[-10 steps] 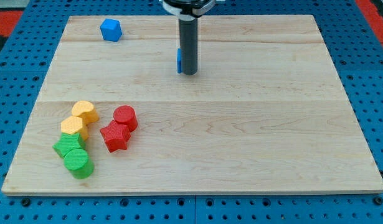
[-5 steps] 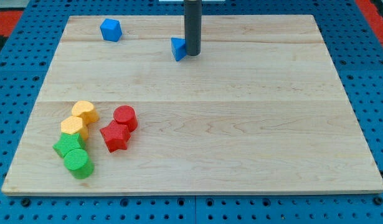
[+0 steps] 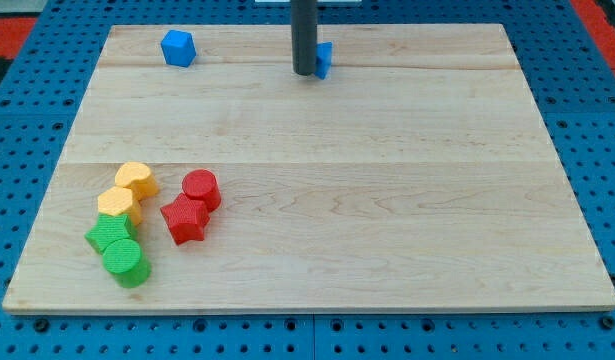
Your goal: Push the blue triangle to the top center
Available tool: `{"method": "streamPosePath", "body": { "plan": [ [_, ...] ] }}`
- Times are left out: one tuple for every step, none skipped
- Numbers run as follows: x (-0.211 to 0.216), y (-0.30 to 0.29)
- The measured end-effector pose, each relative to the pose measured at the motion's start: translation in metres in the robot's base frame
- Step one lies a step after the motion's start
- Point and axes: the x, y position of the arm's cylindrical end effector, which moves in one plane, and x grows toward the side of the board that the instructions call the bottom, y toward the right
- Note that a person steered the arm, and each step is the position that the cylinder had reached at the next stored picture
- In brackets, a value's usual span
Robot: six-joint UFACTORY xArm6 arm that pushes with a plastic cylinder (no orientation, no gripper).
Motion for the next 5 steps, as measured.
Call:
{"method": "streamPosePath", "body": {
  "plan": [
    [0.006,0.001],
    [0.006,0.021],
    [0.004,0.029],
    [-0.006,0.039],
    [-0.008,0.058]
  ]
}}
